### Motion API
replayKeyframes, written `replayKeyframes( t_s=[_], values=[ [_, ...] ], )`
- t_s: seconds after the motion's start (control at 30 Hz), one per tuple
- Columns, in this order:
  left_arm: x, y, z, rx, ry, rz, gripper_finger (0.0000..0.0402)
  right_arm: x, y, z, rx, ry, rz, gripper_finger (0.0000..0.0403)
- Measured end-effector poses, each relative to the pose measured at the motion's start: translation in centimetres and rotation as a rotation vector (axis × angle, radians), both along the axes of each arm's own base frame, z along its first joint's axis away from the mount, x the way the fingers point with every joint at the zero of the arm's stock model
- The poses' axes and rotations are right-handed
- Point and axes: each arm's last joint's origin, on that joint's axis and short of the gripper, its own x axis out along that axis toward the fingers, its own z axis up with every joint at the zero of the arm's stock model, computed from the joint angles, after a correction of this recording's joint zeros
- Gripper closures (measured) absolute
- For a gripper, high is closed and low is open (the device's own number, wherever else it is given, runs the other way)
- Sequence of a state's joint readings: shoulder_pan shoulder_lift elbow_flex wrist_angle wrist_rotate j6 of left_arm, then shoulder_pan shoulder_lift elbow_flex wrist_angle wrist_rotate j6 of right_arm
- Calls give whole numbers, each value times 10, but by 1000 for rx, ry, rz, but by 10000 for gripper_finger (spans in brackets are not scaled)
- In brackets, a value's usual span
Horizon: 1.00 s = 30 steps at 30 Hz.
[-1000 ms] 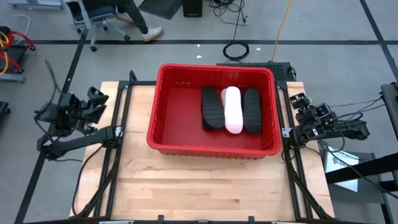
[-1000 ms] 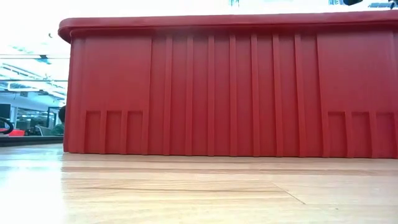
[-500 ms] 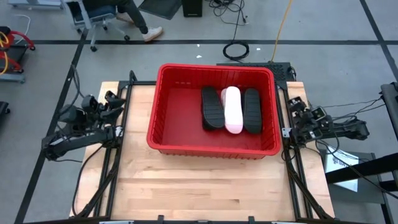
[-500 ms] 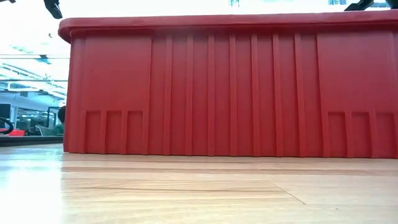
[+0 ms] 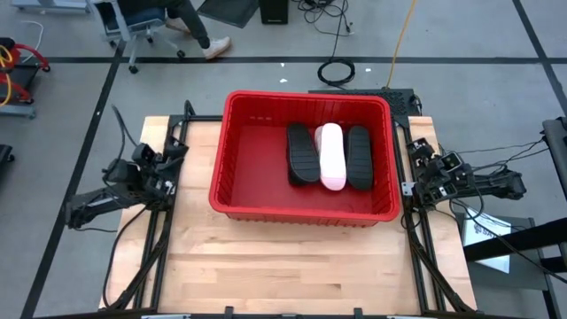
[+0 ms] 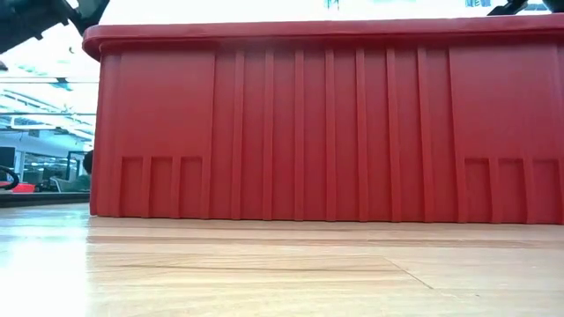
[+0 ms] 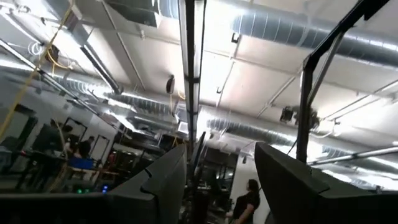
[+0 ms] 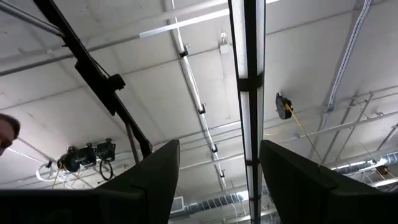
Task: Pick and place slides into bin
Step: Return to Home Position
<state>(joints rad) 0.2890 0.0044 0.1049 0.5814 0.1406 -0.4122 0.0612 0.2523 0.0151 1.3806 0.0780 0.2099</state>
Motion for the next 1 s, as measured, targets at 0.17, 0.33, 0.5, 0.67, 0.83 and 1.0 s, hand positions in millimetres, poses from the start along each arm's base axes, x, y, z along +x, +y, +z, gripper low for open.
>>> replayKeyframes(
  t_s=[0.17,0.33,0.5,0.67,0.83,1.0],
  values=[
    [7,2,-23,-51,1,-39,204,2,0,-1,0,21,2,190],
    [12,4,-31,-78,91,-31,204,10,1,-6,-4,123,8,190],
    [17,5,-39,-120,180,-30,204,22,1,-15,-14,275,6,190],
    [20,6,-47,-197,261,-60,204,32,2,-25,-23,422,6,190],
    [21,7,-48,-188,274,-45,204,40,2,-36,-31,560,5,190],
    [21,8,-49,-196,283,13,204,46,3,-47,-40,686,7,190]
  ],
)
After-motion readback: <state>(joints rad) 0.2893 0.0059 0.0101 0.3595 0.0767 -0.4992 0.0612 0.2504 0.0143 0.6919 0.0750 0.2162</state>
